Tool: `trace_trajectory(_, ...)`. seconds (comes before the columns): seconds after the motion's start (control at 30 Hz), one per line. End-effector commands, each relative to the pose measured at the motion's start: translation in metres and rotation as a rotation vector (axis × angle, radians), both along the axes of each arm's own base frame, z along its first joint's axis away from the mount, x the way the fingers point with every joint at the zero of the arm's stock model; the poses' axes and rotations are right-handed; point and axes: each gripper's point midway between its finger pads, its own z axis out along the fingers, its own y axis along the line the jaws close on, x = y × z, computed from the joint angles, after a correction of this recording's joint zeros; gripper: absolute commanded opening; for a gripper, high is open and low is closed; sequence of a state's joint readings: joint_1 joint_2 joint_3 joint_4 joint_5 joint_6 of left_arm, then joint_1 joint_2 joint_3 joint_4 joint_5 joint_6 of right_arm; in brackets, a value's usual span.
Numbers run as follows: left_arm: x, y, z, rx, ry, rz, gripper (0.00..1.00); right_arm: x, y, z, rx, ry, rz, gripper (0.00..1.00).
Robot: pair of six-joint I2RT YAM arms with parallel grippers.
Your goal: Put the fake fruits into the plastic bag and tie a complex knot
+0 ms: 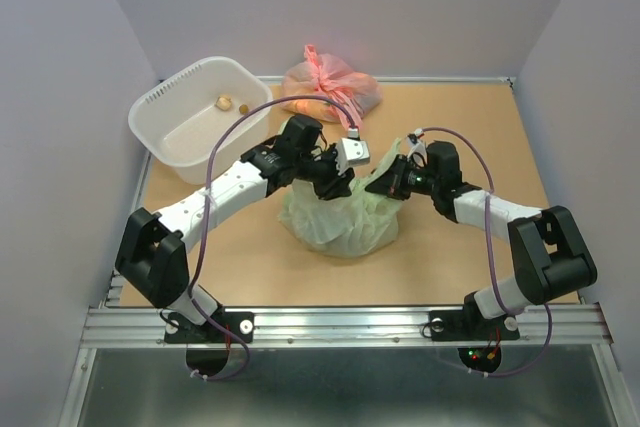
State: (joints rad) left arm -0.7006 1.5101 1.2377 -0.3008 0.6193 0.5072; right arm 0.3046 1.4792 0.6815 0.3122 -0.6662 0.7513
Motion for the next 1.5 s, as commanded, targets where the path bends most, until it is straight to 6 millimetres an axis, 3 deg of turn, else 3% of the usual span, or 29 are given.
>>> trace_trajectory(0.0,-0.004,-0.003,-0.023,0.025,0.055,-0.02,0.4,0.011,0.006,0.022,-0.014,-0.101,0.006,0.0)
trace_trajectory(0.03,-0.005,-0.002,-0.029,0.034,0.058,-0.023,0.35,0.011,0.006,0.021,-0.017,-0.105,0.01,0.0)
trace_trajectory(0.07,-0.007,0.001,-0.04,0.054,0.068,-0.025,0.22,0.012,0.005,0.019,-0.023,-0.106,0.006,0.0)
trace_trajectory(0.13,-0.01,0.006,-0.048,0.071,0.056,-0.045,0.1,0.014,0.004,0.018,-0.042,-0.121,0.005,0.0)
trace_trajectory(0.23,-0.012,0.005,-0.027,0.037,0.017,-0.064,0.08,0.013,0.003,0.015,-0.078,-0.146,0.025,0.0)
trace_trajectory(0.3,-0.012,-0.003,0.013,-0.037,-0.022,-0.083,0.24,0.013,0.004,0.016,-0.098,-0.167,0.04,0.0)
trace_trajectory(0.33,-0.014,-0.004,0.041,-0.093,-0.043,-0.085,0.4,0.013,0.004,0.018,-0.112,-0.19,0.052,0.0)
trace_trajectory(0.37,-0.013,-0.005,0.073,-0.152,-0.063,-0.072,0.47,0.012,0.004,0.02,-0.118,-0.2,0.056,0.0)
trace_trajectory(0.4,-0.012,-0.002,0.093,-0.193,-0.075,-0.059,0.53,0.012,0.004,0.02,-0.124,-0.209,0.064,0.01)
trace_trajectory(0.43,-0.008,0.008,0.127,-0.263,-0.137,-0.023,0.6,0.012,0.004,0.02,-0.137,-0.222,0.076,0.01)
trace_trajectory(0.5,-0.009,0.029,0.171,-0.374,-0.184,0.04,0.76,0.011,0.005,0.021,-0.147,-0.243,0.097,0.0)
trace_trajectory(0.63,0.011,0.092,0.193,-0.415,-0.212,0.236,0.86,0.007,0.006,0.02,-0.171,-0.278,0.144,0.0)
trace_trajectory(0.7,0.006,0.116,0.182,-0.388,-0.172,0.307,0.86,0.006,0.008,0.023,-0.171,-0.293,0.165,0.0)
trace_trajectory(0.77,0.007,0.142,0.154,-0.349,-0.108,0.382,0.86,0.003,0.01,0.023,-0.173,-0.307,0.195,0.0)
trace_trajectory(0.83,-0.008,0.155,0.132,-0.303,-0.082,0.387,0.86,0.003,0.012,0.026,-0.178,-0.326,0.214,0.0)
trace_trajectory(0.87,-0.016,0.155,0.11,-0.286,-0.037,0.371,0.87,0.002,0.013,0.026,-0.174,-0.328,0.228,0.0)
trace_trajectory(0.9,-0.022,0.154,0.103,-0.285,-0.031,0.352,0.87,0.001,0.015,0.026,-0.174,-0.332,0.236,0.0)
trace_trajectory(0.93,-0.024,0.153,0.096,-0.287,-0.021,0.343,0.99,0.001,0.016,0.024,-0.174,-0.328,0.247,0.0)
trace_trajectory(0.97,-0.024,0.152,0.08,-0.294,0.046,0.37,0.99,-0.001,0.019,0.028,-0.167,-0.348,0.271,0.0)
trace_trajectory(1.13,0.007,0.14,0.049,-0.328,0.143,0.414,0.99,-0.002,0.027,0.031,-0.176,-0.396,0.329,0.0)
trace_trajectory(1.27,0.016,0.122,0.041,-0.359,0.195,0.353,0.99,0.001,0.031,0.034,-0.191,-0.432,0.354,0.0)
trace_trajectory(1.47,0.011,0.086,0.037,-0.386,0.207,0.224,0.99,-0.001,0.036,0.034,-0.193,-0.454,0.389,0.0)
